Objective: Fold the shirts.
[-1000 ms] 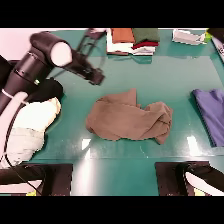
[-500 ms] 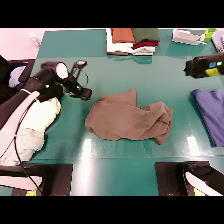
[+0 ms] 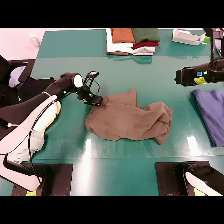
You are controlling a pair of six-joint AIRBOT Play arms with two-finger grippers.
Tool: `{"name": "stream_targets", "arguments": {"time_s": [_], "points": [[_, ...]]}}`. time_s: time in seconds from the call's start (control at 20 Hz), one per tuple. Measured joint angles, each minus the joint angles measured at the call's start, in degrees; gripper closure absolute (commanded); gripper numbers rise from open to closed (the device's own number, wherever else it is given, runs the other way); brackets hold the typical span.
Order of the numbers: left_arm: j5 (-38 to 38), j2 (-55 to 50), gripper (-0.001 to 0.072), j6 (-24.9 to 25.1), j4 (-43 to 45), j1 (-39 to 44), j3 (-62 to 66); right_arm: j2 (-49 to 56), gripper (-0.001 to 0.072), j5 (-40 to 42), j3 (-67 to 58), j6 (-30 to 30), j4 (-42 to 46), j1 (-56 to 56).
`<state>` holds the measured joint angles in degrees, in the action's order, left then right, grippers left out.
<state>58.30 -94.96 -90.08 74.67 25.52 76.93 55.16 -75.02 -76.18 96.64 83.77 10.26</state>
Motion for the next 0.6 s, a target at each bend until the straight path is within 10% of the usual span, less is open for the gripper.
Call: {"name": "stream_targets", "arguments": {"time_s": [0.4, 0.5, 0.6], "points": [[2.5, 3.6, 0.0683, 0.2, 6.7, -3.3, 8.2, 1.8, 0.0690, -8.8, 5.0, -0.2, -0.1, -8.7], [3.6, 4.4, 0.0683, 0.4, 7.5, -5.1, 8.8, 2.0, 0.0285, -7.7, 10.5, -0.3, -0.3, -12.0], [5.0, 5.0, 0.0683, 0.8, 8.0, -6.4, 9.2, 2.9, 0.0258, -4.7, 16.3, -0.9, -2.2, -14.7]]}}
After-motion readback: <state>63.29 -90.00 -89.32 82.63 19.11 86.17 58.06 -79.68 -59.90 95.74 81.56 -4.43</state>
